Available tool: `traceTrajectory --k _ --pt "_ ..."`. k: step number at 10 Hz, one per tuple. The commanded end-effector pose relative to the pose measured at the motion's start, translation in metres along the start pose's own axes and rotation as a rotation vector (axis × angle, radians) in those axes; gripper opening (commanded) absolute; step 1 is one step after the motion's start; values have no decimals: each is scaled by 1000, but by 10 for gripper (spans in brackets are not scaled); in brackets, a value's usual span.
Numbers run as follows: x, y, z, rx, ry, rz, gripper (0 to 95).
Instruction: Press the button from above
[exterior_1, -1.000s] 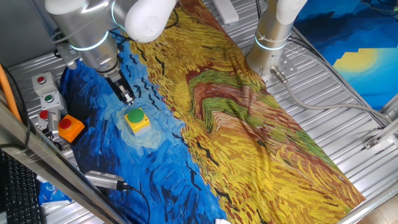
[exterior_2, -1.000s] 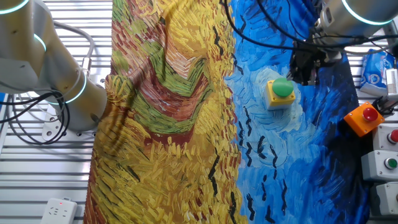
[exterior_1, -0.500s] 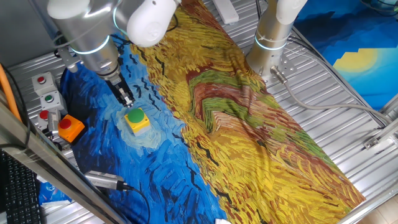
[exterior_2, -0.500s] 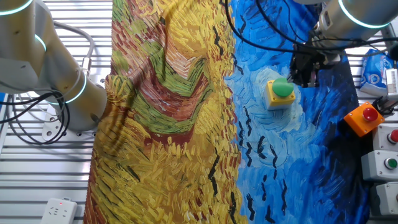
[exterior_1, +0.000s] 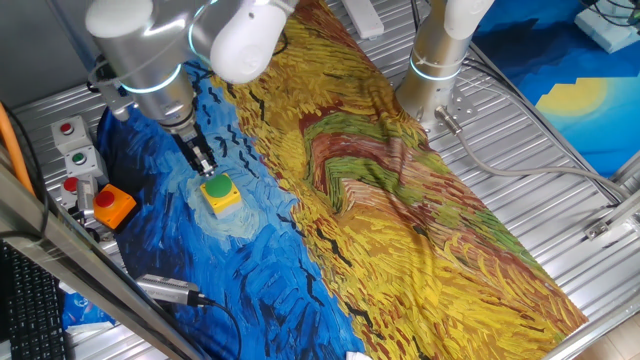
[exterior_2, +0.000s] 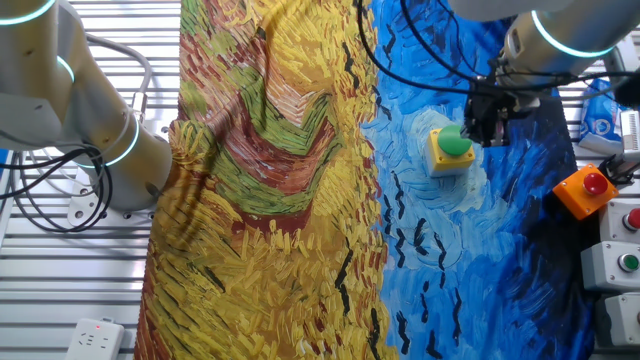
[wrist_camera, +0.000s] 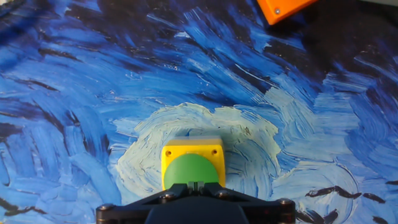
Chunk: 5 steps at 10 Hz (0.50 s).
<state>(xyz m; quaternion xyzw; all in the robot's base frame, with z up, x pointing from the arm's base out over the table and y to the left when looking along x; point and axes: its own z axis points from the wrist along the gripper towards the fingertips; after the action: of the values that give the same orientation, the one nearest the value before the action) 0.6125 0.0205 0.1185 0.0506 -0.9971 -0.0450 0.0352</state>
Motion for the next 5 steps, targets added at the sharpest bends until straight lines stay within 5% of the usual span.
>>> traceTrajectory --k 1,5 --pt "-1 -1 7 -1 -5 -8 0" --pt "-12 10 0 -2 11 5 0"
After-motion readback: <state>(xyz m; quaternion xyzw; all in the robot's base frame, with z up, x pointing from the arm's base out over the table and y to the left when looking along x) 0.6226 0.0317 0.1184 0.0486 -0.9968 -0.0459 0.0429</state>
